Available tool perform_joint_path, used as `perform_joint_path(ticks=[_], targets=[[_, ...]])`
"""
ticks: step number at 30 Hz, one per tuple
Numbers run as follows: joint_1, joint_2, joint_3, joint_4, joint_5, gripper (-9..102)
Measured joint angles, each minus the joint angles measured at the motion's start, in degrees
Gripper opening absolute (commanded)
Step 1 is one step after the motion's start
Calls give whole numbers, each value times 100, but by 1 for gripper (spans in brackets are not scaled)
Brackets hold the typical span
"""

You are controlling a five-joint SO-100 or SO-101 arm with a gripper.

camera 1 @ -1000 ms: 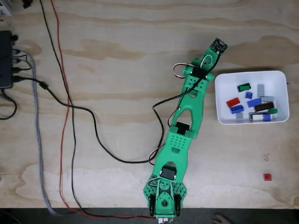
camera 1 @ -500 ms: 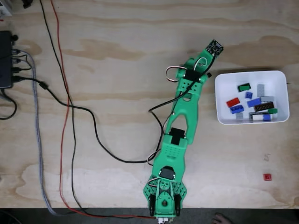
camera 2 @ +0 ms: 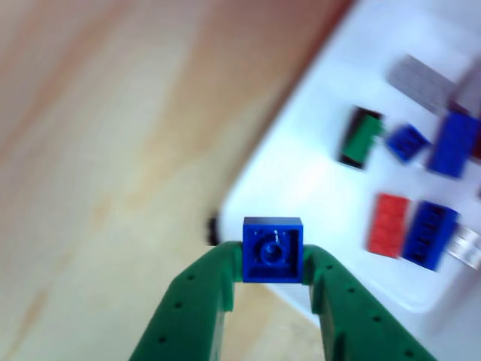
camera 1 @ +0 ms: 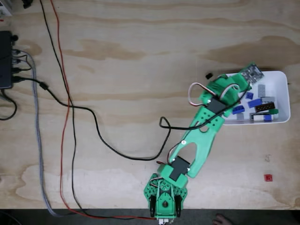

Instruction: Put all lego bricks in the bin.

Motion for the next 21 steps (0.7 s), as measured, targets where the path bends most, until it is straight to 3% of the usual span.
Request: perform_joint_path(ticks=[3,7,10,15,21], targets=[[958,0,1195,-448,-35,8],[1107,35,1556,-703,-35,28],[1099,167,1564,-747,255,35],[976,1134,1564,-615,686,32],[1239,2619,1916,264,527,28]])
